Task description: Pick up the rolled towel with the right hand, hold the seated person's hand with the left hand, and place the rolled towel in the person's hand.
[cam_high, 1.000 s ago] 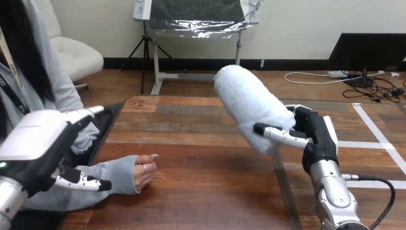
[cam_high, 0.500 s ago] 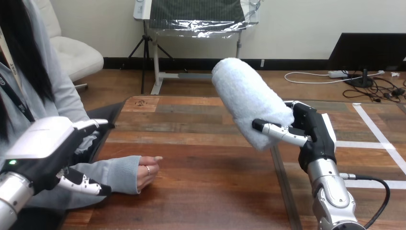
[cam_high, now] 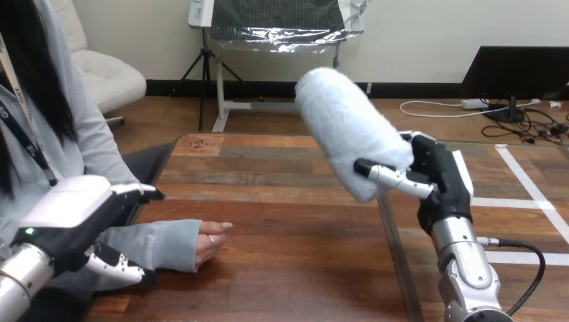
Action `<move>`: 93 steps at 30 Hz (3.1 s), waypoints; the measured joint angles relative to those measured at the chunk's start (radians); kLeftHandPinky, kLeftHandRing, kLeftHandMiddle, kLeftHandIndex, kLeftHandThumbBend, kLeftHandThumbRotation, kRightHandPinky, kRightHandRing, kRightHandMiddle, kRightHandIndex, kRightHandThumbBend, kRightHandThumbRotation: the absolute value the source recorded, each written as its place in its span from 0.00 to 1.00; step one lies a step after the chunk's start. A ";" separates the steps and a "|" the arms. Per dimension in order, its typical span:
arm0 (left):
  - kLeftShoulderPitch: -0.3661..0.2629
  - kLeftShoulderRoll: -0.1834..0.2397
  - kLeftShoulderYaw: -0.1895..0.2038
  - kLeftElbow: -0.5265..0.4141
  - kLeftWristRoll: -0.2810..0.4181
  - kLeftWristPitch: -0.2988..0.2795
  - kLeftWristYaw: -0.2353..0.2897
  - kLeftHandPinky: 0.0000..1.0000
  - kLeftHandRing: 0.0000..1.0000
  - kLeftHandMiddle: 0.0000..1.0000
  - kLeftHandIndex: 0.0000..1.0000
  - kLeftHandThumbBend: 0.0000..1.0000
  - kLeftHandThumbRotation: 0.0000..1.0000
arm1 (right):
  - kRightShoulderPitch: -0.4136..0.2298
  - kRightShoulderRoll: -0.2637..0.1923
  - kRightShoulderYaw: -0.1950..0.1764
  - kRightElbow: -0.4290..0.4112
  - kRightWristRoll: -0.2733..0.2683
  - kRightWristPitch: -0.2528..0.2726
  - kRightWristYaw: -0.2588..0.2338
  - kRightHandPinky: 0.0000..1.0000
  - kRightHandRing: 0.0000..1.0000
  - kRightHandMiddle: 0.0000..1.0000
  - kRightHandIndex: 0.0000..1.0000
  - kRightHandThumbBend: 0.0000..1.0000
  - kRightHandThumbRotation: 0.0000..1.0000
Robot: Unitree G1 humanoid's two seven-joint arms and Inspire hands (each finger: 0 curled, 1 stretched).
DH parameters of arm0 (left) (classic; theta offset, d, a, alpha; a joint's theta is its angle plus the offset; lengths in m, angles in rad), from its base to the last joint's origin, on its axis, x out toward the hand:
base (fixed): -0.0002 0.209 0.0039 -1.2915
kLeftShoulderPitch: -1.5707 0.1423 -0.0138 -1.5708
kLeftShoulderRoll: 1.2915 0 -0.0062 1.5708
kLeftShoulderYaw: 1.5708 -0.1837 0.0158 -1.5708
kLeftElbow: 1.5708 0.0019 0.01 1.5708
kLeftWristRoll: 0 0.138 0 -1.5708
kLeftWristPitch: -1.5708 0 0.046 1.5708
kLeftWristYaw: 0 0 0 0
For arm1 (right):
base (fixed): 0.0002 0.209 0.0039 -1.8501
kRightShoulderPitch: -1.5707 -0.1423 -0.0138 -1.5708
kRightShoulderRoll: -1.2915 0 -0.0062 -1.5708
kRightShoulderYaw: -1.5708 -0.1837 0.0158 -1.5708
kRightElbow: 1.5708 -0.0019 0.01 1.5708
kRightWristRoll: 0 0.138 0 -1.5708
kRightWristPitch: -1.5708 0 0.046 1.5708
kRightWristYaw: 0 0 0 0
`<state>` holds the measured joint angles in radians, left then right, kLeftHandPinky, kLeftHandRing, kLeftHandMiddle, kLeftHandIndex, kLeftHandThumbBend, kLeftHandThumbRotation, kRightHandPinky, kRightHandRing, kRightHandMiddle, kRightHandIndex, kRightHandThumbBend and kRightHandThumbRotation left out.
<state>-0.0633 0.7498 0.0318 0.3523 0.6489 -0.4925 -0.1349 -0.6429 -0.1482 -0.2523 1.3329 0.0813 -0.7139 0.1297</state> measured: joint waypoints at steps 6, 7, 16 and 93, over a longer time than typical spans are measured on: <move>-0.023 0.005 -0.031 0.054 0.008 -0.008 0.005 0.78 0.79 0.81 0.81 1.00 0.31 | 0.005 0.003 -0.002 -0.023 0.015 -0.015 0.016 0.33 0.39 0.47 0.46 0.87 0.00; -0.026 0.005 -0.035 0.063 0.012 -0.011 0.009 0.78 0.79 0.81 0.81 1.00 0.31 | 0.007 0.004 -0.002 -0.027 0.019 -0.018 0.020 0.33 0.39 0.47 0.46 0.87 0.00; -0.056 0.013 -0.076 0.140 0.031 -0.023 0.036 0.78 0.79 0.80 0.81 1.00 0.32 | 0.022 0.008 -0.010 -0.058 0.060 -0.037 0.081 0.33 0.39 0.47 0.46 0.84 0.00; -0.248 -0.023 -0.253 0.431 -0.013 -0.058 0.147 0.36 0.40 0.46 0.46 0.92 0.00 | 0.158 0.070 -0.005 -0.261 0.113 -0.056 0.219 0.31 0.39 0.47 0.45 0.78 0.00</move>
<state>-0.3115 0.7267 -0.2215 0.7833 0.6361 -0.5501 0.0117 -0.4848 -0.0782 -0.2575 1.0714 0.1939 -0.7702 0.3490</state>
